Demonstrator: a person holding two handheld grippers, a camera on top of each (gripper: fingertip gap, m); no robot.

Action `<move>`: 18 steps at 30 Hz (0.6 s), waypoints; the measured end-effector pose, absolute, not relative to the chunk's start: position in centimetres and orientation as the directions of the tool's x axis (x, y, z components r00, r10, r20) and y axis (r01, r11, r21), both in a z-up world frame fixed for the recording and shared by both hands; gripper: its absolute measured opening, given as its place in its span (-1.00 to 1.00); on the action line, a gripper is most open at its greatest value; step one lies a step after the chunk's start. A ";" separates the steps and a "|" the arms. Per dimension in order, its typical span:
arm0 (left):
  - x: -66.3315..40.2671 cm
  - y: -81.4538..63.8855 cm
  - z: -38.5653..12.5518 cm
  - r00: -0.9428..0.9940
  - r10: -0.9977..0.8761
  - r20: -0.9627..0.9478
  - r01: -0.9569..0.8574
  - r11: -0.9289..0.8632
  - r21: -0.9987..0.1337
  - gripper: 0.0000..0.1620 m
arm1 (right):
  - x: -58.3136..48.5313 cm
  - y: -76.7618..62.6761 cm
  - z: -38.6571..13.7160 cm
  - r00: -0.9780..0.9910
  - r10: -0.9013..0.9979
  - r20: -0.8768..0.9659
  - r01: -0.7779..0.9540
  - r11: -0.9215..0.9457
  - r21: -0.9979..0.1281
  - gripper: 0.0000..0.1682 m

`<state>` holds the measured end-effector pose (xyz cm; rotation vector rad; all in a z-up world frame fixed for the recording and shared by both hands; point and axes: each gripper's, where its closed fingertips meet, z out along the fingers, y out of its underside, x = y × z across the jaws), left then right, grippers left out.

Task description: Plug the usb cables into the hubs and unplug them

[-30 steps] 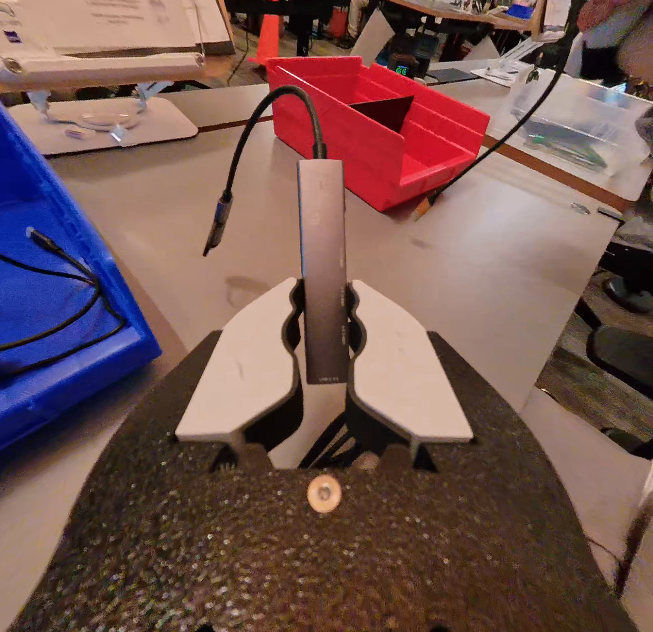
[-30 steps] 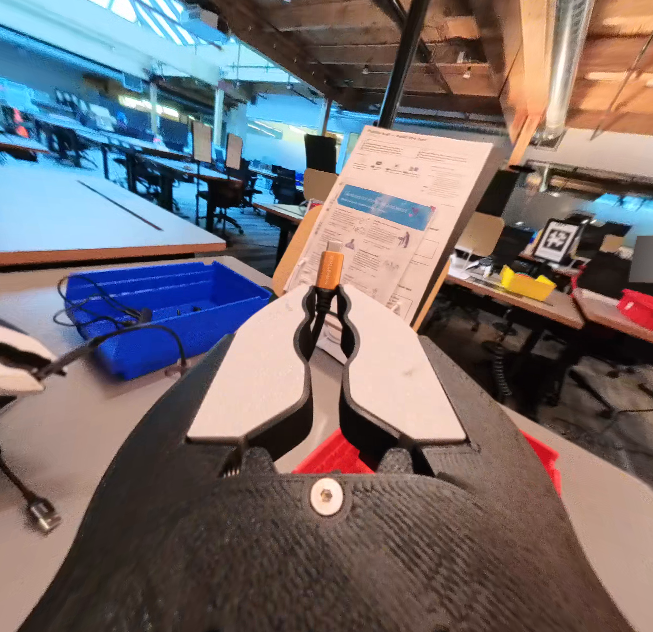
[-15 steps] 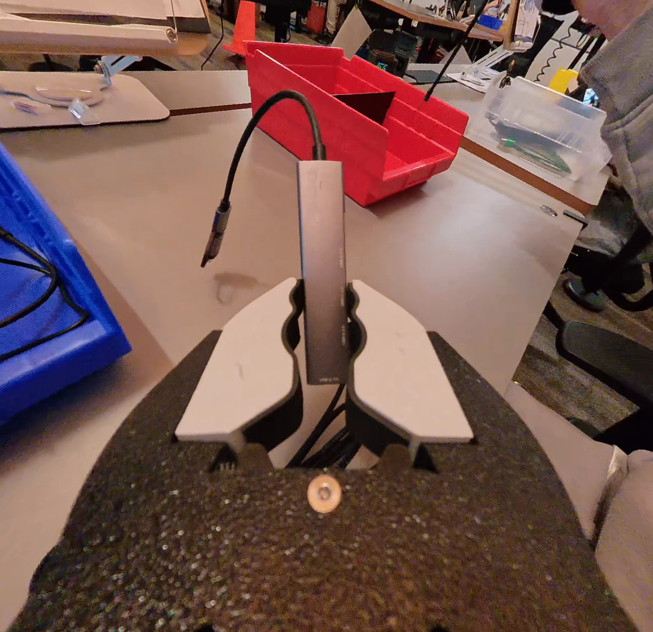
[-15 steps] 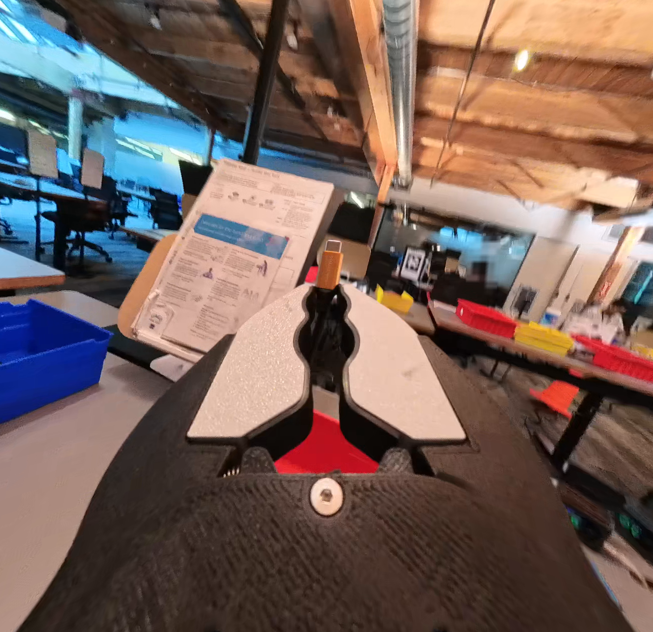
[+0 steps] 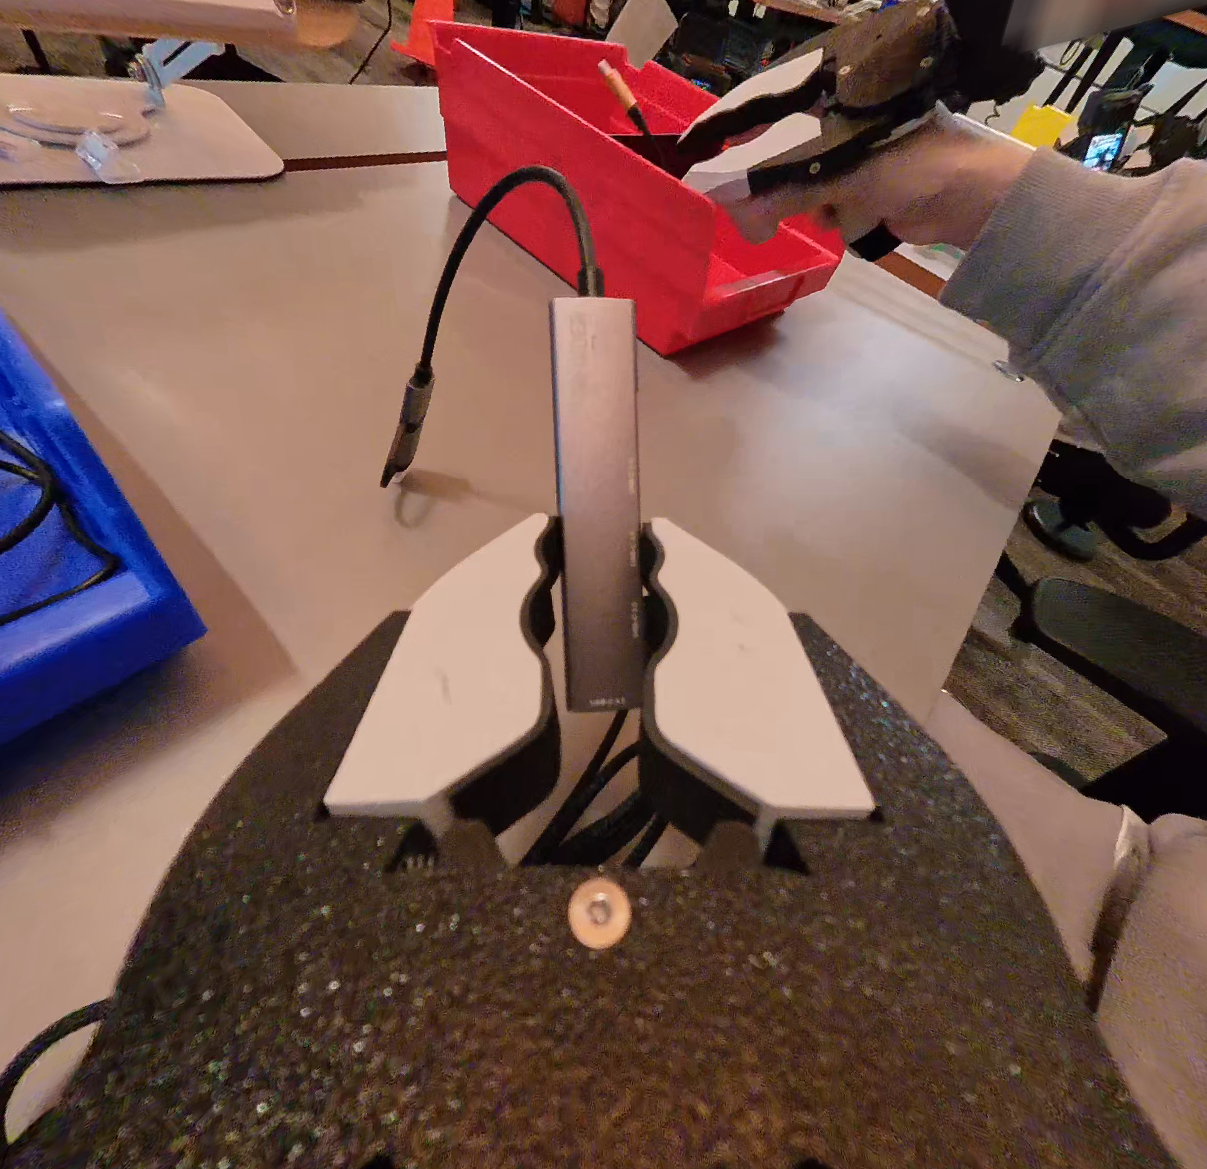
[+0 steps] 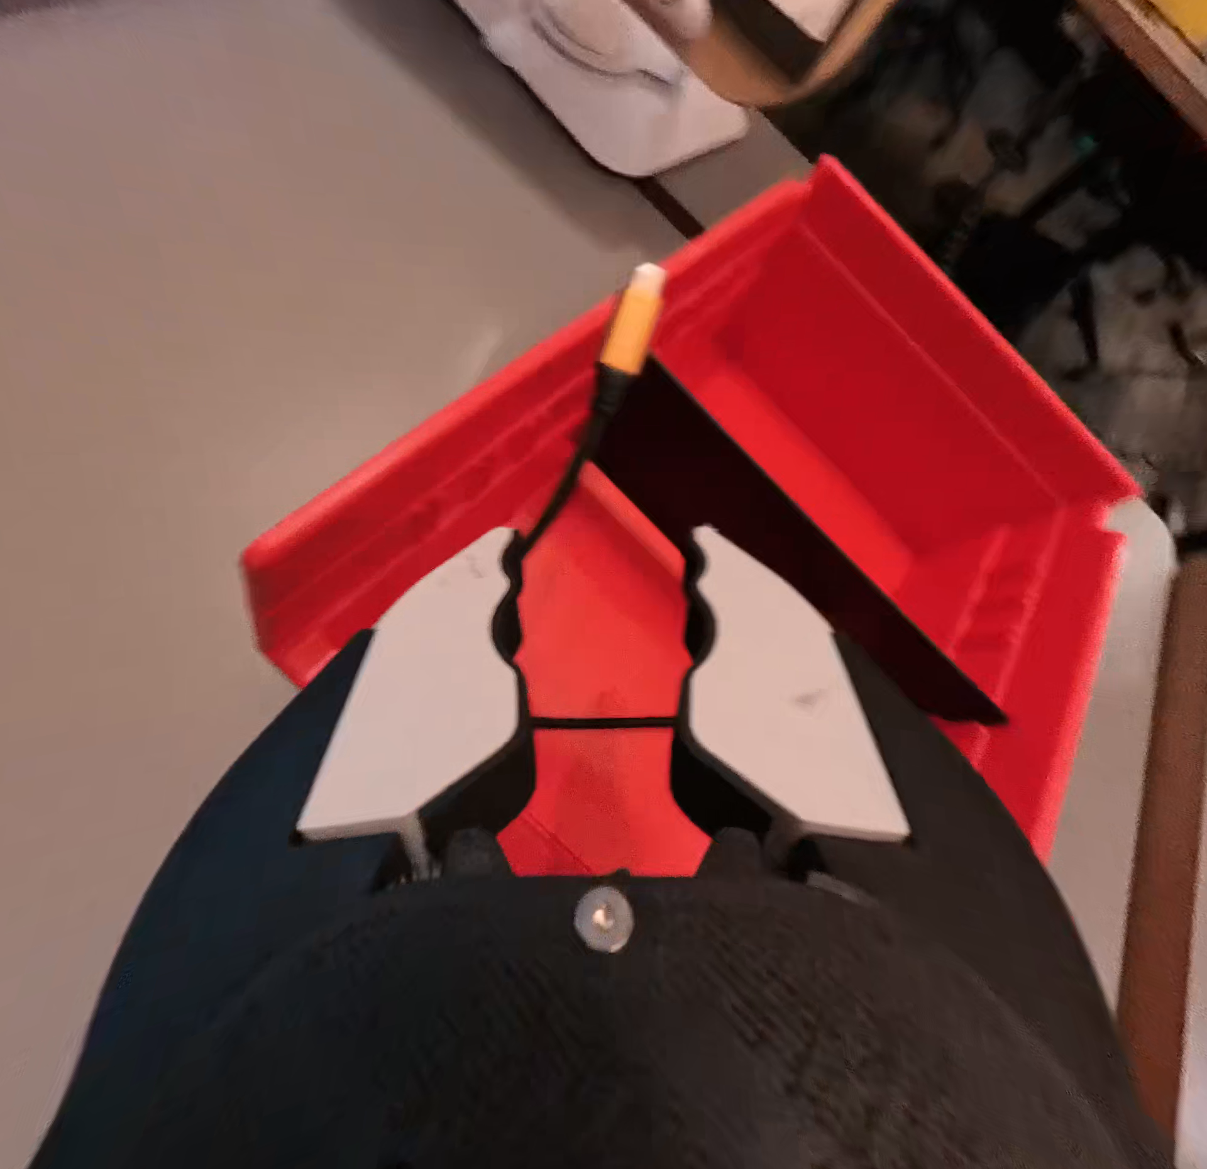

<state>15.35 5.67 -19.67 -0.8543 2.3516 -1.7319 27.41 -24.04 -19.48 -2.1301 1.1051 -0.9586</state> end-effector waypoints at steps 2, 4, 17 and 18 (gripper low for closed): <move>15.5 5.8 -19.7 -0.827 -0.502 0.251 -0.386 0.185 -0.904 -0.72 | 27.4 -25.3 -17.8 0.300 -0.892 0.338 -0.485 -0.448 -0.751 0.02; 15.5 5.8 -19.9 -0.821 -0.506 0.264 -0.402 0.184 -0.897 -0.72 | 26.0 -24.8 -14.4 0.213 -0.911 0.353 -0.420 -0.412 -0.808 0.10; 13.2 4.7 -20.0 -0.931 -0.339 0.135 -0.252 0.330 -0.910 -0.72 | 13.9 2.8 -17.9 0.752 -0.462 -0.470 -0.483 0.099 -0.870 -0.51; 13.0 4.7 -19.9 -0.936 -0.325 0.134 -0.245 0.331 -0.911 -0.72 | 13.8 3.4 -17.6 0.762 -0.422 -0.491 -0.483 0.135 -0.865 -0.60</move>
